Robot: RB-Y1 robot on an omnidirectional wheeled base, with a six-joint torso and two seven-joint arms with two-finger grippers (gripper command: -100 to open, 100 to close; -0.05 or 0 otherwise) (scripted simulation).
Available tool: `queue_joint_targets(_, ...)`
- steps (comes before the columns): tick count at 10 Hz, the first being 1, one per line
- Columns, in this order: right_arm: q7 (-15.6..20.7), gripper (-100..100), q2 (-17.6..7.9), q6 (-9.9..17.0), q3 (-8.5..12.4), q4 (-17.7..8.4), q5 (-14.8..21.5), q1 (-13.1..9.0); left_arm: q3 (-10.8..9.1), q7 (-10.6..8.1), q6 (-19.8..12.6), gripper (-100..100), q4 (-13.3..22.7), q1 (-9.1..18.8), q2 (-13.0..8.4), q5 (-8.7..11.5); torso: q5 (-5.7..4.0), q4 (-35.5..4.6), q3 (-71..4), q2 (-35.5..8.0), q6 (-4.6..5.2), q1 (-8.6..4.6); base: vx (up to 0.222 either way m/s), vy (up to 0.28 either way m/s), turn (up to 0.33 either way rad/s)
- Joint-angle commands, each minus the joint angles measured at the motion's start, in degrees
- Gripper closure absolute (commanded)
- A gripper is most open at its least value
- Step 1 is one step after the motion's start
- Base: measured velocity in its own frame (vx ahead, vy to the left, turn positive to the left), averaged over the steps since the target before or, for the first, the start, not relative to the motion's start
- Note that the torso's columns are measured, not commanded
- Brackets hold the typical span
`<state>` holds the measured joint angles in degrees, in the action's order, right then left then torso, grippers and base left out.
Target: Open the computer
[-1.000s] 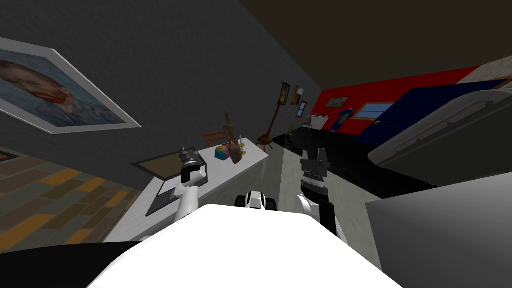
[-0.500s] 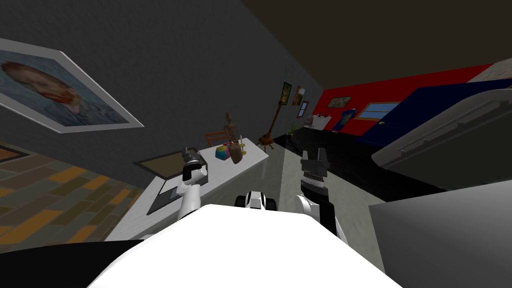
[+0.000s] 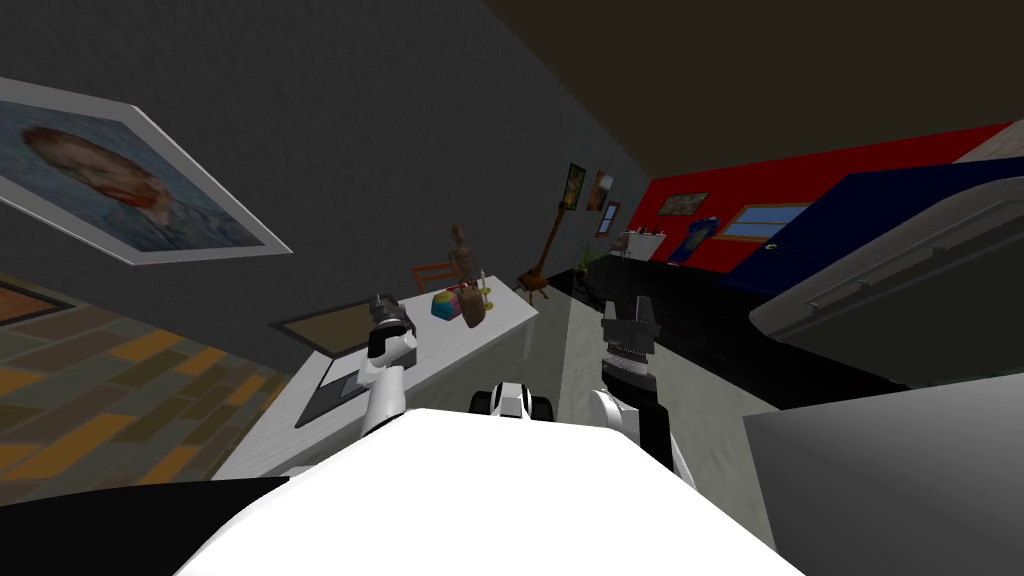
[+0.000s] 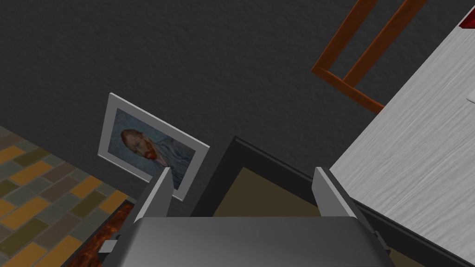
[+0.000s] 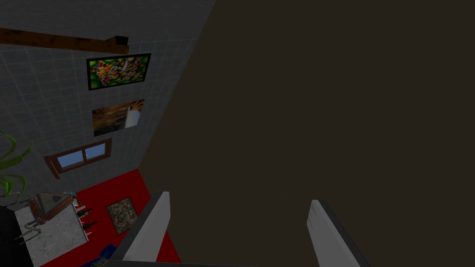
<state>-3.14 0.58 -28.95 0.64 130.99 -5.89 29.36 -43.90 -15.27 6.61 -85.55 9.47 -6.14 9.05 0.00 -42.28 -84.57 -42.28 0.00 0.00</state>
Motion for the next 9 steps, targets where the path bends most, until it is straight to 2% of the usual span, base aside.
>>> queue_joint_targets(1,0.0,0,0.0,0.0,0.0,0.0,0.0,0.0,-0.33,0.18,-2.8,-100,-0.2,0.9,-0.1,0.1,0.00,0.0,0.0,0.0,0.00,0.00,0.008,-0.008,0.027)
queue_joint_targets(9,0.0,0,0.0,0.0,0.0,0.0,0.0,0.0,-1.40,0.90,-12.8,-100,-1.3,3.9,-1.6,0.5,0.00,0.0,0.0,0.0,0.00,0.00,0.011,-0.010,0.031)
